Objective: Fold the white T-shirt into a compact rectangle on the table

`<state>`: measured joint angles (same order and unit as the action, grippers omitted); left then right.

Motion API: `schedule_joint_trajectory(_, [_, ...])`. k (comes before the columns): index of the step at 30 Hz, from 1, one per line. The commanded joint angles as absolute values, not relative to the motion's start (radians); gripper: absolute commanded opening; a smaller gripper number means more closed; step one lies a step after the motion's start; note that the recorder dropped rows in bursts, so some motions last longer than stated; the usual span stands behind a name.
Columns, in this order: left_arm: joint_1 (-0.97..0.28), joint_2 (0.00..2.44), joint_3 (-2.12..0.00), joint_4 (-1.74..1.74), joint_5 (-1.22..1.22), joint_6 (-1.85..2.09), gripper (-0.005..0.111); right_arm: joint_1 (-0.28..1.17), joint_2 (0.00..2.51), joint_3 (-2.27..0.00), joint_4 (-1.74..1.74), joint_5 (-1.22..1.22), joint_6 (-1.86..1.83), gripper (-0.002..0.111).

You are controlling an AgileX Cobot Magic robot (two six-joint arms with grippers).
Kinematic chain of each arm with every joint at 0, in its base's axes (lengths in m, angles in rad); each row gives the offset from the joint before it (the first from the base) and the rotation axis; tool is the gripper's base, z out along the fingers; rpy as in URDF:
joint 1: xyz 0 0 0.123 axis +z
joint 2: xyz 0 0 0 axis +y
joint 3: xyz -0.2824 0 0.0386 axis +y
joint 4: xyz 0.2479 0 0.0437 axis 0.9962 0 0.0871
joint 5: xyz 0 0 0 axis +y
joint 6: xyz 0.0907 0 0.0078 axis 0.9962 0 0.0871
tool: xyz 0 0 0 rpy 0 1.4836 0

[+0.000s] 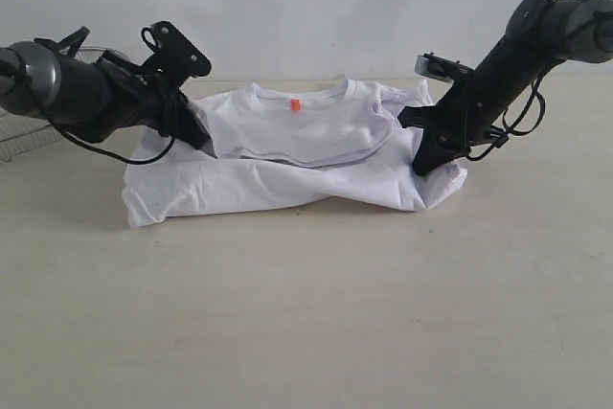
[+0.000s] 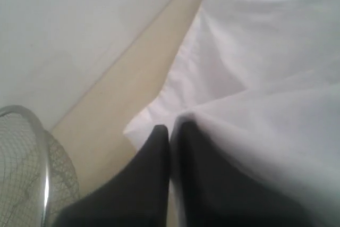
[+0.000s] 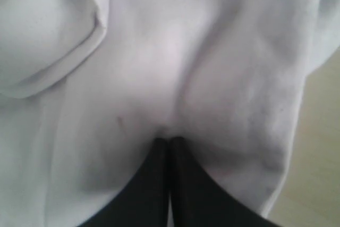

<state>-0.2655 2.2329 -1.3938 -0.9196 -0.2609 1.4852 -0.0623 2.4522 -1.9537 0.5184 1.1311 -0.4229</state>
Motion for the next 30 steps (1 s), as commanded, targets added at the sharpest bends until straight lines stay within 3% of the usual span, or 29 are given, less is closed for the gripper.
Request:
schedule_joint_trajectory(1, [-0.259,2.229,-1.439,-0.981,-0.284,1.455,0.005,-0.06,2.477,-1.944,0.488,1.178,-0.436,0.0])
schedule_joint_trajectory(4, [-0.259,2.229,-1.514,-1.011,-0.254,1.453,0.023,-0.06,2.474,-1.944,0.488,1.178,-0.448,0.0])
schedule_joint_trajectory(7, [-0.254,2.23,-1.554,-1.042,-0.262,1.453,0.033,-0.06,2.468,-1.944,0.488,1.174,-0.448,0.0])
schedule_joint_trajectory(14, [-0.248,2.234,-1.57,-1.081,-0.261,1.453,0.043,-0.06,2.404,-1.944,0.486,1.141,-0.455,0.0])
schedule_joint_trajectory(20, [-0.243,2.218,-1.568,-1.208,-0.291,1.565,0.04,-0.06,2.374,-1.944,0.445,1.151,-0.447,0.0])
schedule_joint_trajectory(25, [-0.252,2.143,-1.554,-1.677,-0.375,1.965,0.005,-0.06,2.337,-1.944,0.438,1.166,-0.474,0.0])
schedule_joint_trajectory(30, [-0.282,2.058,-1.435,-1.744,-0.468,2.121,0.005,-0.06,2.332,-1.944,0.442,1.193,-0.482,0.0])
